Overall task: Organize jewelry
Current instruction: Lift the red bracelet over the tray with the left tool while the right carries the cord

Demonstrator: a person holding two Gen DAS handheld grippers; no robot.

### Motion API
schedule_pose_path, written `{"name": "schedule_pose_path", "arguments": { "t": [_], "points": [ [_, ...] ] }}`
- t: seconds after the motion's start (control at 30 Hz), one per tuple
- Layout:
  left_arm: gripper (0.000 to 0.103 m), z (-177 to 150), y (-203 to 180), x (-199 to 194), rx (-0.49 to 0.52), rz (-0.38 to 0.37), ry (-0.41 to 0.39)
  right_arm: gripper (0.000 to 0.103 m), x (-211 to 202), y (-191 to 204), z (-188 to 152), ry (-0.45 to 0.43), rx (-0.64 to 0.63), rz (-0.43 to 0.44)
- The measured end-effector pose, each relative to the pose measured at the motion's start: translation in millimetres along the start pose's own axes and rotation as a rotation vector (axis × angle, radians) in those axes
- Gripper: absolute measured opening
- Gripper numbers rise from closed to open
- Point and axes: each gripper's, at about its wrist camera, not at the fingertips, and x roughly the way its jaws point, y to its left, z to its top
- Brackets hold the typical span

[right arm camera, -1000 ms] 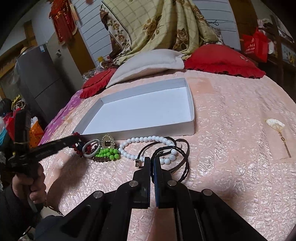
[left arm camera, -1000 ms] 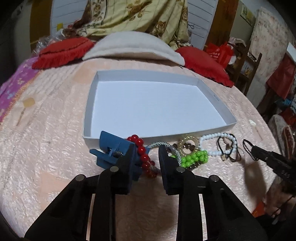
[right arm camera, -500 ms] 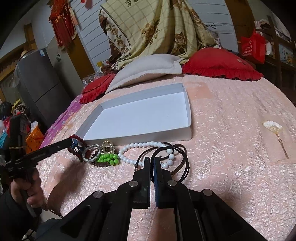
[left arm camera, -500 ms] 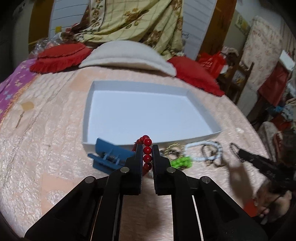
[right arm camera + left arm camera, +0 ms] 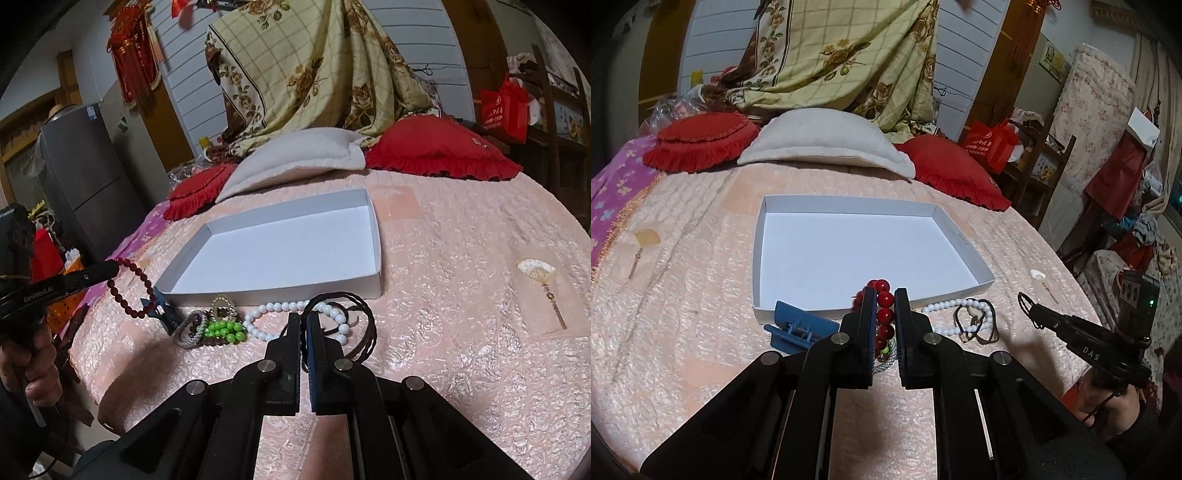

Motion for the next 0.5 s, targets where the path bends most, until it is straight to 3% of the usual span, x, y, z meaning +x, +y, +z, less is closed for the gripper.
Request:
{"name": "schedule_pose_path", "arguments": {
  "t": [0.1,0.4,0.5],
  "points": [
    [0.008,-3.2,-1.6,-0.8,0.002,0.018,0.004,0.003,-4.5,5.1,1.9,-0.009,-0.008,-0.001],
    [0.008,-23.7,-7.3,9.5,0.007,0.241,0.065,0.003,-2.7,18.4,3.3,-0.049,-0.026,-0.019],
    [0.008,-31.6,-9.8,9.5,0.017,0.280,0.077,0.003,1.3,23.1,5.2,-0.046,-0.027,-0.028]
  ]
}}
